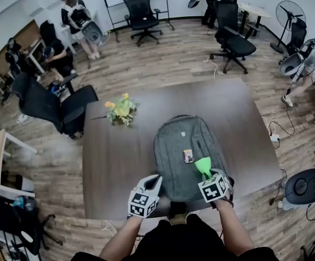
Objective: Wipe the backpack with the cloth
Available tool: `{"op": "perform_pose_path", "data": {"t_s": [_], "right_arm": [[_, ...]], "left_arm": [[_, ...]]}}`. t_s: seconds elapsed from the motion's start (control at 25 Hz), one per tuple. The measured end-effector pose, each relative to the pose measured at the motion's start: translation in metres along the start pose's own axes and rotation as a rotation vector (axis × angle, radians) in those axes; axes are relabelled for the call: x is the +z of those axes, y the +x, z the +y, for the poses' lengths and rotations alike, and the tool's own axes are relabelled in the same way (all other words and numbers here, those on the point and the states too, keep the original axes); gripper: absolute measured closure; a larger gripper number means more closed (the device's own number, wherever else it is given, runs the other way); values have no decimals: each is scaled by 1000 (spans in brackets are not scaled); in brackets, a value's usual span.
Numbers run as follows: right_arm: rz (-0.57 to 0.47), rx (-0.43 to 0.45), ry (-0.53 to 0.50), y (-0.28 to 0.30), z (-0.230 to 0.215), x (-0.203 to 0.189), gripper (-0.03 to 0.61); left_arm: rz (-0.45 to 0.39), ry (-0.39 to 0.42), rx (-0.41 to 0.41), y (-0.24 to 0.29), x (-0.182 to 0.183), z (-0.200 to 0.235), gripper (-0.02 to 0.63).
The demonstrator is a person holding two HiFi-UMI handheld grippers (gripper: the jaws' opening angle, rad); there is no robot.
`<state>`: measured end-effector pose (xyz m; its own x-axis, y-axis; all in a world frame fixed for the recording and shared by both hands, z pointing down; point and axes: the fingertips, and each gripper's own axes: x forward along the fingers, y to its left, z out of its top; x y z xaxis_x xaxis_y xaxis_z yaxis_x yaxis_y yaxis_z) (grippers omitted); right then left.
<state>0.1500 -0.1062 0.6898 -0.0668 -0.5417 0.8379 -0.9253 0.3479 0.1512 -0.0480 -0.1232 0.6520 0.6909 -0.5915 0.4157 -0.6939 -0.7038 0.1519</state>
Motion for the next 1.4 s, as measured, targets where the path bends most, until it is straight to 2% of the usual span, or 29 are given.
{"op": "perform_pose_path", "data": {"t_s": [0.56,0.88,1.0,1.12,1.24,1.4], "right_arm": [[34,-164,-87,-2,-47,-19,476],[22,-204,-77,-7,-70,-21,476],[-47,-197,-51,-14,-71,-4,476],[-147,-221,-79,-26,-70,19,476],[-286,-211,-58,-44,-67,45,476],[-497,-197,-52,-79,-62,90,474]], "left_arm": [[9,19,-10,11,8,-5,594],[-8,30,0,15,17,-6,594],[-25,31,6,15,24,-2,594],[-42,14,11,14,30,-2,594],[-72,-34,5,12,39,-6,594],[-151,-33,24,5,71,-6,594]]}}
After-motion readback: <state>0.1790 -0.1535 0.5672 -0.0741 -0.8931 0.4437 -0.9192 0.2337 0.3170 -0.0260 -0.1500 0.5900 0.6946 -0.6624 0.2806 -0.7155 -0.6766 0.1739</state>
